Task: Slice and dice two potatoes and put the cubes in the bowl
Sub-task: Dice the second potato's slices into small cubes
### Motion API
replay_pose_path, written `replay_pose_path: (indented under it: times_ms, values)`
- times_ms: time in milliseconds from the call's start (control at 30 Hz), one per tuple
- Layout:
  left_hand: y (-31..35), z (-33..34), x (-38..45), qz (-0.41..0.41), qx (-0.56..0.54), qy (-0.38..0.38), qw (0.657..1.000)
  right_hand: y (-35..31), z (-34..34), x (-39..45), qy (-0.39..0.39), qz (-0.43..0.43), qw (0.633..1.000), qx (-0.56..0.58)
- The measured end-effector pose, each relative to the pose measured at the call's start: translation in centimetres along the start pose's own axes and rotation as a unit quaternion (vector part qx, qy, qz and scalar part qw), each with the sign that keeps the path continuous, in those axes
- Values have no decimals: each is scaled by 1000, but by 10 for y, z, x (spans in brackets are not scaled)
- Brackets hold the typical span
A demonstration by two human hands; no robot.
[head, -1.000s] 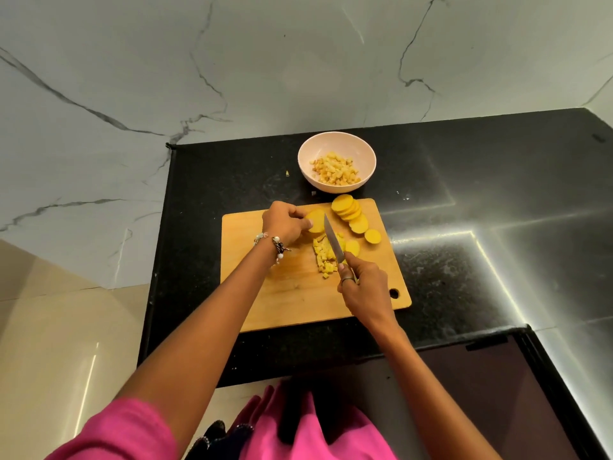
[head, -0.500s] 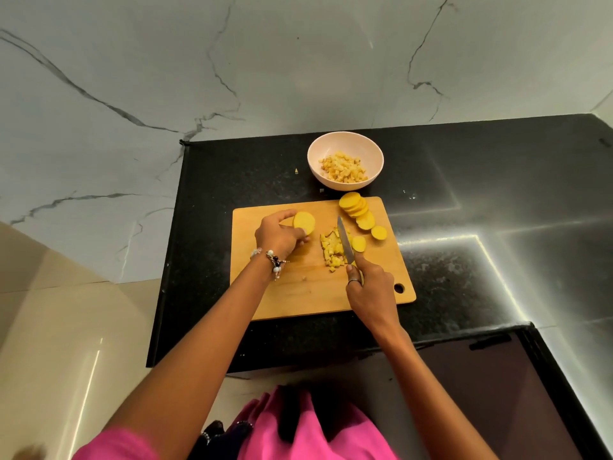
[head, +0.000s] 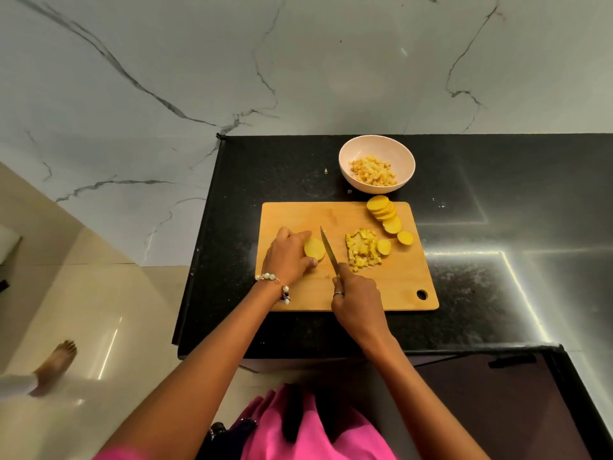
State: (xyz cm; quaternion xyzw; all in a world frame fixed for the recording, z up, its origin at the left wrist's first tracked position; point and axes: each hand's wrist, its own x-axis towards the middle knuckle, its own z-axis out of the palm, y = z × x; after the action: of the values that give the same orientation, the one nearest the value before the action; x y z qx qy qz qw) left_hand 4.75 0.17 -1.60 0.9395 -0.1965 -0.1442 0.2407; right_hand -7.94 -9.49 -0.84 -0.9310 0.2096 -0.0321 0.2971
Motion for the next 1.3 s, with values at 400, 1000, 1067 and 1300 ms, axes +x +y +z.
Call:
replay_pose_path:
  times_ms: [400,1000,1067,1300]
  values:
    - [-6,4,14,73,8,-20,997,-1,1,-2,2,86,991,105]
    - [-4,13,16,18,-49,30,998,-2,-6,-1,-1,101,987,124]
    - [-5,13,17,16,-51,27,998,-4,-9,0,-11,65,995,69]
    - [-7,14,17,13,-52,21,998,-8,2,3,-28,32,998,-50]
